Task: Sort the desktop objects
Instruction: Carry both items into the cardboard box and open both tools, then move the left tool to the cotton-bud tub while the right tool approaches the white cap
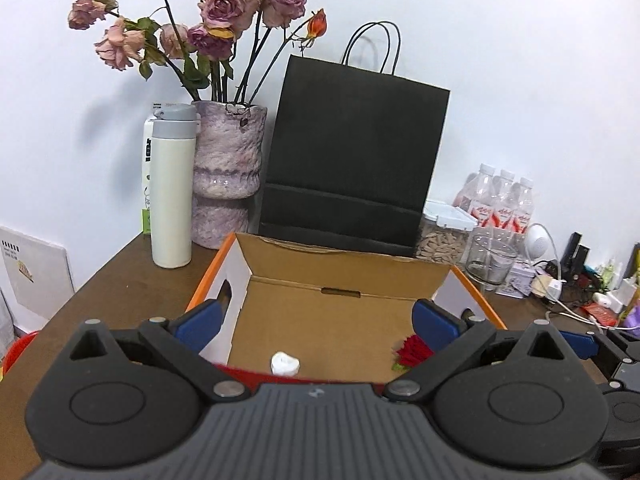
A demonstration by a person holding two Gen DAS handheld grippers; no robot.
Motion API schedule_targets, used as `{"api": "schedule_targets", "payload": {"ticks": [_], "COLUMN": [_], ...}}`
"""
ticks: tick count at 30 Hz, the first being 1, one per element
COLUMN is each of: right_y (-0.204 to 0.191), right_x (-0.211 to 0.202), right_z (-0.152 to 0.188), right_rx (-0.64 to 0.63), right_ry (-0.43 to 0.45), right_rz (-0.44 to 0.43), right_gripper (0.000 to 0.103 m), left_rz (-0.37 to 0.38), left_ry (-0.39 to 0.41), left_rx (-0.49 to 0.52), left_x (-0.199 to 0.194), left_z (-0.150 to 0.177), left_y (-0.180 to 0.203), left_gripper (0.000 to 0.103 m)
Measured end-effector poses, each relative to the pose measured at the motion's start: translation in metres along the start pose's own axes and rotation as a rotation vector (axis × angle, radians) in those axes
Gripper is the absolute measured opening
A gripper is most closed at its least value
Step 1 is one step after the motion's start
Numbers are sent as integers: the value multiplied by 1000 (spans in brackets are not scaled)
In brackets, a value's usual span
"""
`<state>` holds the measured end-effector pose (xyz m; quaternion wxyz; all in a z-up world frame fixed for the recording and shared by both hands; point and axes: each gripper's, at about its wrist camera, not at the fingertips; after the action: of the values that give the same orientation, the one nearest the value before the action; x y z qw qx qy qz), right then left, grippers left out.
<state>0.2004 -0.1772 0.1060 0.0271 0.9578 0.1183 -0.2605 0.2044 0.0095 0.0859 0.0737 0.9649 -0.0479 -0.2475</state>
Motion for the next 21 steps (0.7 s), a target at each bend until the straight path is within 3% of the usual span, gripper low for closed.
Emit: {"api": "schedule_targets", "payload": {"ticks": [8, 15, 21], "right_y": [-1, 9, 25], "right_x": [-49, -92, -114], "right_z": [30, 69, 106], "right_rx": [1, 4, 2], "right_ry": [31, 31, -29], "right_rz": [-9, -2, 34], "right_gripper": [103, 103, 103], "left_rz": [50, -38, -86], "left_ry": [-3, -12, -10], "left_rx": [-7, -15, 14], "left_x": [-37, -67, -91], "left_z": [21, 46, 70], "left_y": [-9, -28, -47], "left_gripper": [103, 103, 103]}}
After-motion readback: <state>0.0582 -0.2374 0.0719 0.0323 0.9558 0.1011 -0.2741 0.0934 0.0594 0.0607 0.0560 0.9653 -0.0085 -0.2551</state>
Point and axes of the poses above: each gripper's, at about its wrist camera, not at the fingertips, and x roughly the way its jaws point, y to its right, z to its underside, and after that the axes turned 5 degrees about -y, right-handed
